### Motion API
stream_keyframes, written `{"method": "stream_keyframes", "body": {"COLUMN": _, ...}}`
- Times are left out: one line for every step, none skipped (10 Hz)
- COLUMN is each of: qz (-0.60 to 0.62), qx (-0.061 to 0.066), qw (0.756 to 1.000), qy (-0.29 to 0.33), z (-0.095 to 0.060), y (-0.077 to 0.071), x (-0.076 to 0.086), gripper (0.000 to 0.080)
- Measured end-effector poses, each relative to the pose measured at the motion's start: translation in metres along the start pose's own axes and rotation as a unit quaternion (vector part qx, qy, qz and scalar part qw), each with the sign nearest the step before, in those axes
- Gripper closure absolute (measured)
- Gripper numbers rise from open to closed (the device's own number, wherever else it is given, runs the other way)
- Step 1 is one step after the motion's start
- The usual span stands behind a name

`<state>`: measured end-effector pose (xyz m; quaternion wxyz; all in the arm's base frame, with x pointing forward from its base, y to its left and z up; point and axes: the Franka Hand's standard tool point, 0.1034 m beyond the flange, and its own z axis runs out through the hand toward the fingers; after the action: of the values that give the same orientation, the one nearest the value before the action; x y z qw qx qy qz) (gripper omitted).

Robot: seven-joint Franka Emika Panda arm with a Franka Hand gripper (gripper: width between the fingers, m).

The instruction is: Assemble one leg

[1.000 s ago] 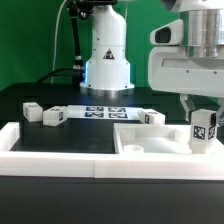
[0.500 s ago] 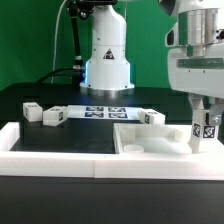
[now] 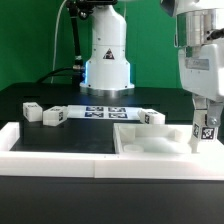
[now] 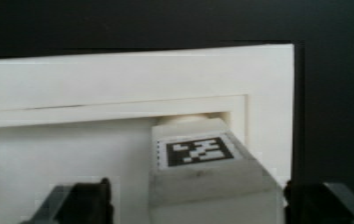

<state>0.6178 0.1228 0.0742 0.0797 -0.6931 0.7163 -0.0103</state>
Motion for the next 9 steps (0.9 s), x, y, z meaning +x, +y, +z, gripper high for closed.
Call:
{"method": "stream_keyframes", "body": {"qz": -0.035, "qx": 0.0, "qw": 0.999, "qy": 0.0, "z": 0.0002, "y": -0.0004, "x": 0.0024, "gripper": 0.0276}}
{"method": "stream_keyframes", "body": {"qz": -0.096, "qx": -0.001, "qw": 0.995, "qy": 0.001, "z": 0.0009, "y": -0.0006, "x": 0.0045, "gripper": 0.0176}}
{"method": "stream_keyframes", "body": {"qz": -0.168, "qx": -0.005, "qw": 0.986, "qy": 0.0, "z": 0.0008, "y": -0.0012, "x": 0.0044, "gripper": 0.0158}}
{"method": "stream_keyframes", "body": {"qz": -0.222, "qx": -0.012, "qw": 0.975, "qy": -0.002, "z": 0.0004, "y": -0.0021, "x": 0.0016, "gripper": 0.0158}}
{"method": "stream_keyframes", "body": {"qz": -0.283, "qx": -0.02, "qw": 0.959, "qy": -0.004, "z": 0.0001, "y": -0.0031, "x": -0.0009, "gripper": 0.0151}}
{"method": "stream_keyframes", "body": {"qz": -0.323, "qx": -0.025, "qw": 0.946, "qy": -0.007, "z": 0.0003, "y": -0.0045, "x": -0.001, "gripper": 0.0151}}
{"method": "stream_keyframes", "body": {"qz": -0.38, "qx": -0.032, "qw": 0.924, "qy": -0.011, "z": 0.0014, "y": -0.0038, "x": -0.001, "gripper": 0.0151}}
{"method": "stream_keyframes", "body": {"qz": -0.432, "qx": -0.034, "qw": 0.901, "qy": -0.014, "z": 0.0035, "y": -0.0044, "x": -0.0002, "gripper": 0.0151}}
{"method": "stream_keyframes", "body": {"qz": -0.471, "qx": -0.036, "qw": 0.881, "qy": -0.016, "z": 0.005, "y": -0.0047, "x": 0.0025, "gripper": 0.0151}}
